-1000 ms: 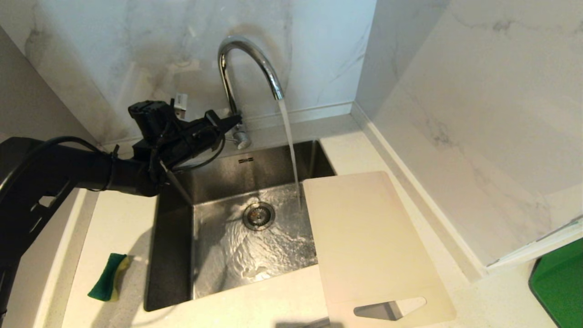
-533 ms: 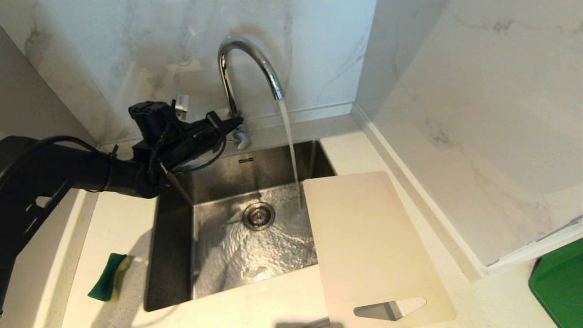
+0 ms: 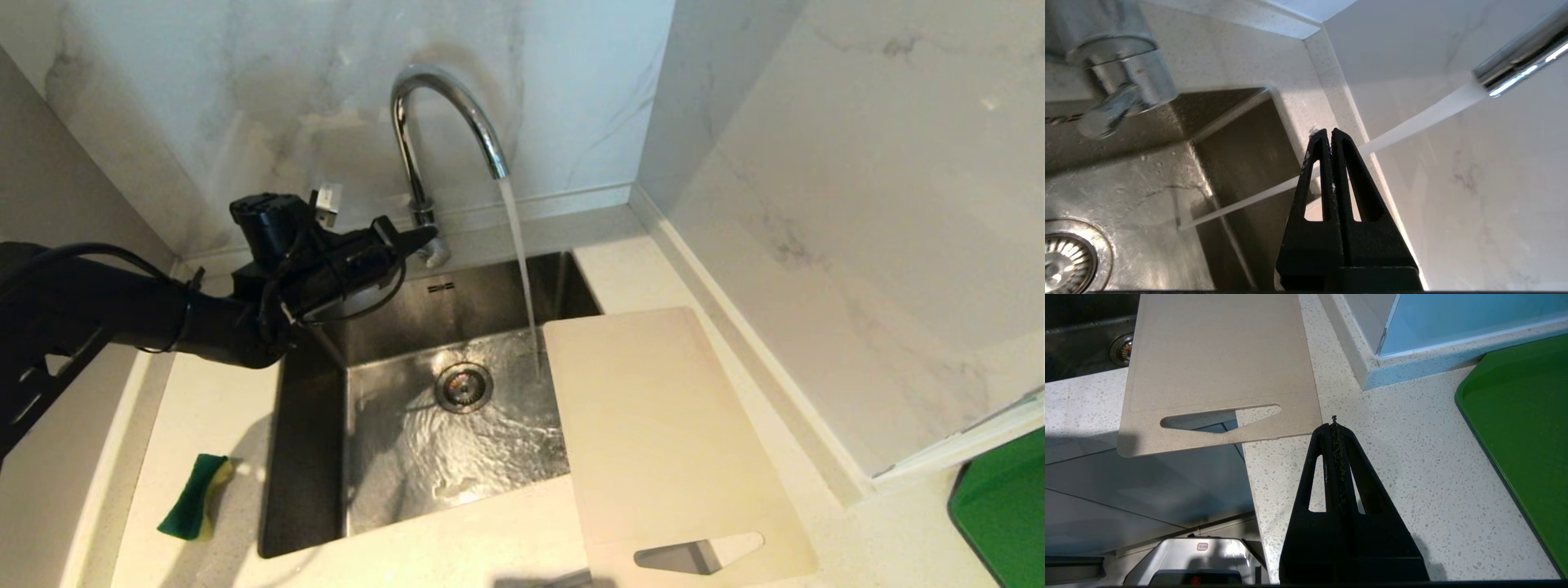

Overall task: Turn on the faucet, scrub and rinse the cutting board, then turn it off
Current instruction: Turn off the tap

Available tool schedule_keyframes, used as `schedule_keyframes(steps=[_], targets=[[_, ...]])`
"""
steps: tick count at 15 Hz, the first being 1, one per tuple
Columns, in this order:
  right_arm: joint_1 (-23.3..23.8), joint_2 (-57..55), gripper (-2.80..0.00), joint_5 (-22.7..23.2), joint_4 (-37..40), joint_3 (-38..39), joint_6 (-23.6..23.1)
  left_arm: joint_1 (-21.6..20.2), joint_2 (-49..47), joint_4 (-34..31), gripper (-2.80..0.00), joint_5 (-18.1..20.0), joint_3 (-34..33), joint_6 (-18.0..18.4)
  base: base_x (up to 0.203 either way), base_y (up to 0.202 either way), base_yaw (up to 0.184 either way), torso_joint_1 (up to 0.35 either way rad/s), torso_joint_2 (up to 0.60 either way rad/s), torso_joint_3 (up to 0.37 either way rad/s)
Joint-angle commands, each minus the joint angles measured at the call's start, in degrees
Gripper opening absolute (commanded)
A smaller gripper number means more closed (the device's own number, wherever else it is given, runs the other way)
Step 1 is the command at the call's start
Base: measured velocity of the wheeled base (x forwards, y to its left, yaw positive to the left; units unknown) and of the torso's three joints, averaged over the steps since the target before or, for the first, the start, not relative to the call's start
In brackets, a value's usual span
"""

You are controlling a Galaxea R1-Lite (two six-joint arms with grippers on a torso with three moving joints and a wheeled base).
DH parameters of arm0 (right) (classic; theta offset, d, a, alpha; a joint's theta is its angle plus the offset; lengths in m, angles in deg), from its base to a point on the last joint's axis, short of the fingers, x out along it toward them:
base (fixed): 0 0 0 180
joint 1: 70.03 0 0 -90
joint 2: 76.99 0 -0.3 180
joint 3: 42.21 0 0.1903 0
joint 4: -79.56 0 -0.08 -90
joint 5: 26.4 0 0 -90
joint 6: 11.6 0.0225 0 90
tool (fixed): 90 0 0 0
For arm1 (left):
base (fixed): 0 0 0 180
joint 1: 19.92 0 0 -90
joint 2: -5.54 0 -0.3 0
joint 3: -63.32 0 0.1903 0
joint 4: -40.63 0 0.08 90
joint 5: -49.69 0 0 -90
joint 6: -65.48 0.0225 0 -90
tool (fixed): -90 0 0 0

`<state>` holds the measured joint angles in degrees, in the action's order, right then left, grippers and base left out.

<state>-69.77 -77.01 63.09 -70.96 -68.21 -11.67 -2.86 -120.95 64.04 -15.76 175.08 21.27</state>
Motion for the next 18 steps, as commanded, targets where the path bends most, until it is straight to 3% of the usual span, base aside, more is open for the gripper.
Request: schedule_keyframes(steps=[1, 18], targets=[[0.0, 0.02, -2.8, -0.02, 0.04, 0.0, -0.01, 0.0, -1.24, 0.33, -2.8, 0.1, -0.05, -0.26, 0.0, 0.0, 0.0, 0.0, 0.0, 0.0], [0.0, 0.02, -2.8, -0.02, 0.04, 0.0, -0.01, -2.46, -9.67, 1.48, -2.8, -0.73, 8.36, -0.16, 0.0, 0.0, 0.0, 0.0, 0.0, 0.0]])
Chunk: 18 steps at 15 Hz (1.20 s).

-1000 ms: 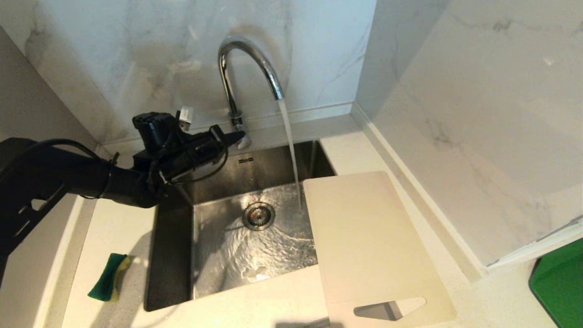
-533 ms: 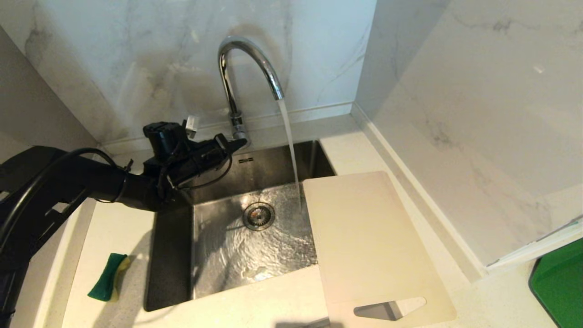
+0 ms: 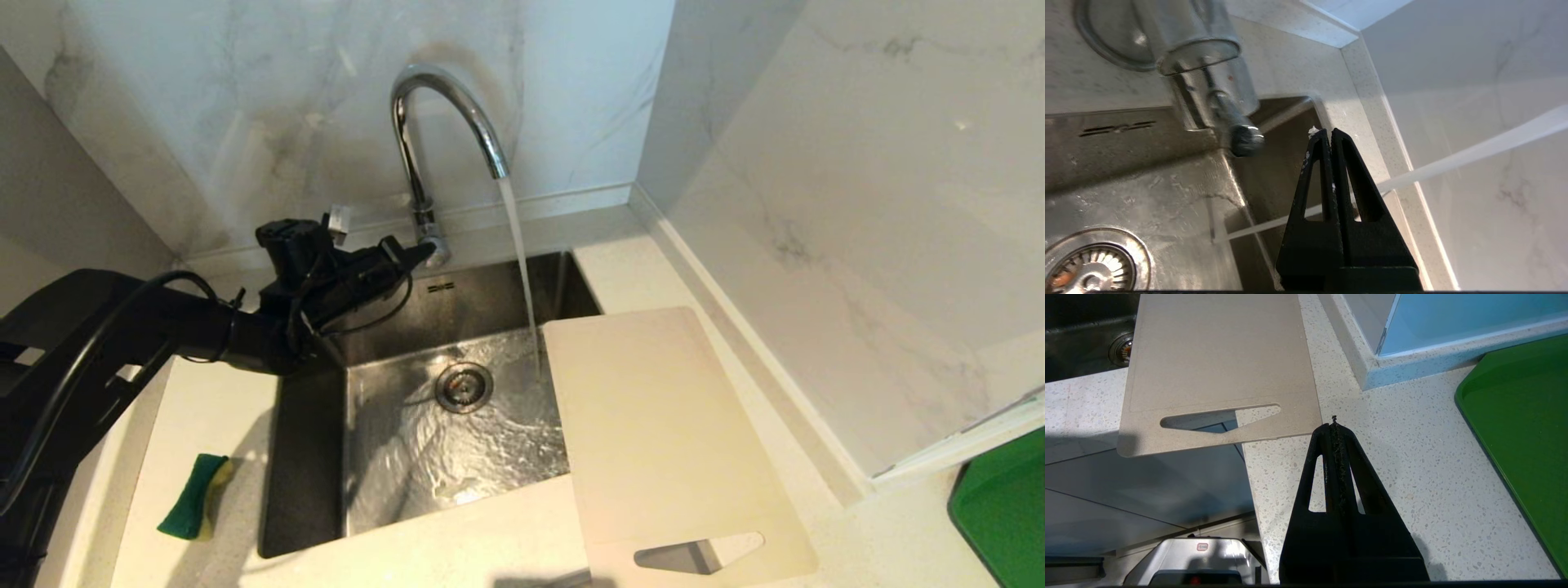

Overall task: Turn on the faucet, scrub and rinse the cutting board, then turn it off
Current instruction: Turn off the tap

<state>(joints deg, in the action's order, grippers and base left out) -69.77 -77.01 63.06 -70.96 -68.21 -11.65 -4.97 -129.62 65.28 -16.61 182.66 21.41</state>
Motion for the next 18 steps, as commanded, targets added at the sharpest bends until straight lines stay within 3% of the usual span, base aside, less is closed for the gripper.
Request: schedule_keyframes(steps=[1, 18], targets=[[0.0, 0.02, -2.8, 0.02, 0.03, 0.0, -0.04, -0.69, -1.31, 0.23, -2.8, 0.12, 1.38, -0.31, 0.0, 0.0, 0.0, 0.0, 0.0, 0.0], [0.0, 0.02, -2.8, 0.02, 0.03, 0.0, -0.04, -3.61, -4.85, -0.73, -2.8, -3.13, 8.44, -0.4, 0.0, 0.0, 0.0, 0.0, 0.0, 0.0]])
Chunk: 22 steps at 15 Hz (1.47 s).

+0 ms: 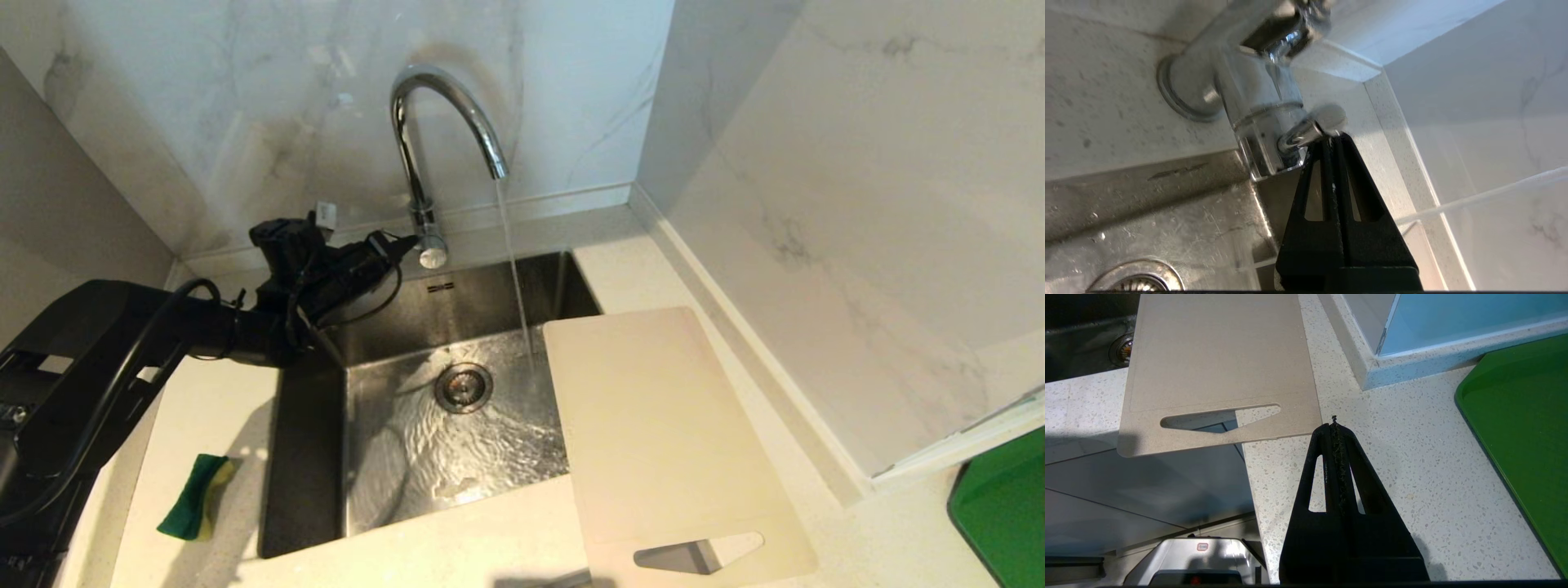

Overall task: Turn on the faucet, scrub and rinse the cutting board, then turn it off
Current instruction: Turn off the tap

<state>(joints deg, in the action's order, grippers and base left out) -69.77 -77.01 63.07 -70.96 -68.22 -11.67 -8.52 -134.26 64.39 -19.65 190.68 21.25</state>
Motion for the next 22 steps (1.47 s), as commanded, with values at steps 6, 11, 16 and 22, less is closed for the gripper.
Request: schedule_keyframes(steps=[6, 11, 16, 22], targets=[[0.0, 0.02, -2.8, 0.01, 0.03, -0.01, -0.01, -0.76, -0.3, -0.02, -2.8, -0.1, 1.13, -0.25, 0.0, 0.0, 0.0, 0.0, 0.0, 0.0], [0.0, 0.02, -2.8, 0.01, 0.03, 0.01, -0.01, -0.49, 0.0, -0.02, -2.8, -0.05, 0.69, -1.55, 0.0, 0.0, 0.0, 0.0, 0.0, 0.0], [0.0, 0.02, -2.8, 0.01, 0.03, 0.01, -0.01, 1.79, 4.61, 0.03, -2.8, 0.16, -2.58, -3.58, 0.0, 0.0, 0.0, 0.0, 0.0, 0.0], [0.0, 0.02, -2.8, 0.01, 0.03, 0.01, -0.01, 5.05, 17.87, -8.74, -2.8, 0.2, -7.45, -1.28, 0.0, 0.0, 0.0, 0.0, 0.0, 0.0]])
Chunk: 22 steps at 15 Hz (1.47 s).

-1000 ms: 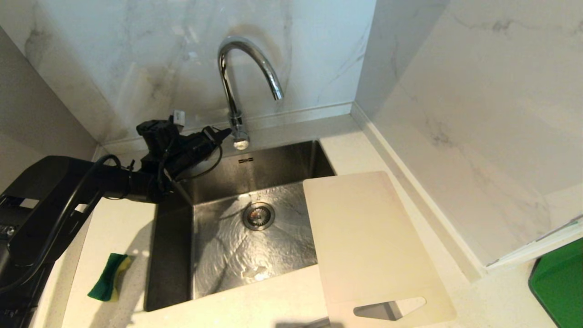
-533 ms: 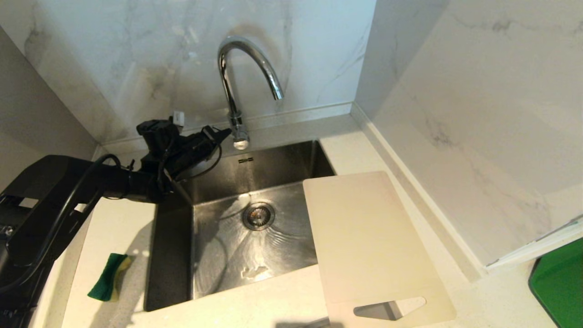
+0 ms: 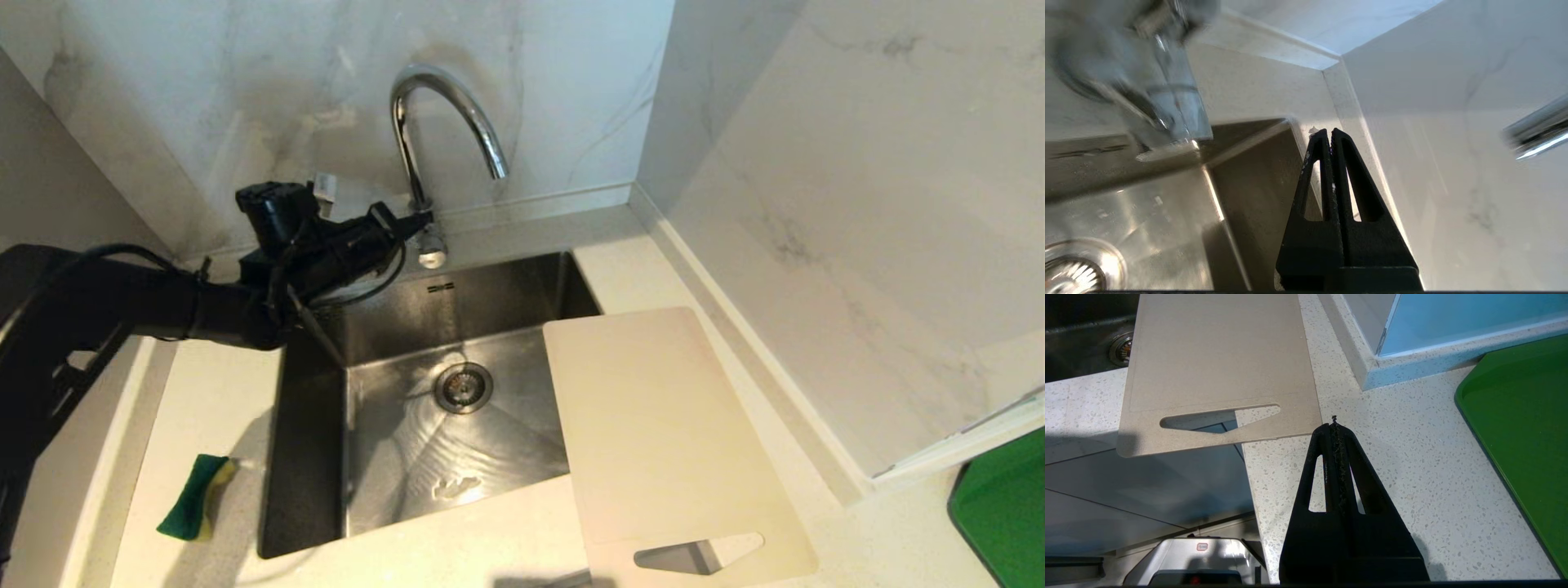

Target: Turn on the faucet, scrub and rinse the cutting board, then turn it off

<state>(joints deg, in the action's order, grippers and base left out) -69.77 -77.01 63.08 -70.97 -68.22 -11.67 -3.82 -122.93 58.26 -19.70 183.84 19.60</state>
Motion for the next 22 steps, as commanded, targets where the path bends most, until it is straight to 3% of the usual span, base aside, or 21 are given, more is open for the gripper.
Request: schedule_keyframes(steps=[1, 4, 6, 10, 17, 20, 22], targets=[[0.0, 0.02, -2.8, 0.0, 0.04, 0.01, -0.01, 0.35, 9.38, -6.2, -2.8, 0.32, -0.35, 2.11, 0.0, 0.0, 0.0, 0.0, 0.0, 0.0], [0.0, 0.02, -2.8, 0.0, 0.04, 0.01, -0.01, 0.13, 17.14, -18.3, -2.8, -0.22, 0.92, 11.78, 0.0, 0.0, 0.0, 0.0, 0.0, 0.0], [0.0, 0.02, -2.8, 0.0, 0.04, 0.01, -0.01, -0.58, 20.85, -24.67, -2.8, -3.87, 1.08, 19.2, 0.0, 0.0, 0.0, 0.0, 0.0, 0.0], [0.0, 0.02, -2.8, 0.0, 0.04, 0.01, -0.01, -6.15, 25.17, -30.43, -2.8, -9.52, 1.07, 28.64, 0.0, 0.0, 0.0, 0.0, 0.0, 0.0], [0.0, 0.02, -2.8, 0.0, 0.04, 0.01, -0.01, -14.32, 35.28, -38.19, -2.8, -16.17, 1.06, 35.26, 0.0, 0.0, 0.0, 0.0, 0.0, 0.0], [0.0, 0.02, -2.8, 0.0, 0.04, 0.01, -0.01, -16.61, 40.24, -39.12, -2.8, -16.55, 1.09, 36.86, 0.0, 0.0, 0.0, 0.0, 0.0, 0.0], [0.0, 0.02, -2.8, 0.0, 0.04, 0.01, -0.01, -17.45, 44.75, -42.98, -2.8, -16.47, 1.11, 37.45, 0.0, 0.0, 0.0, 0.0, 0.0, 0.0]])
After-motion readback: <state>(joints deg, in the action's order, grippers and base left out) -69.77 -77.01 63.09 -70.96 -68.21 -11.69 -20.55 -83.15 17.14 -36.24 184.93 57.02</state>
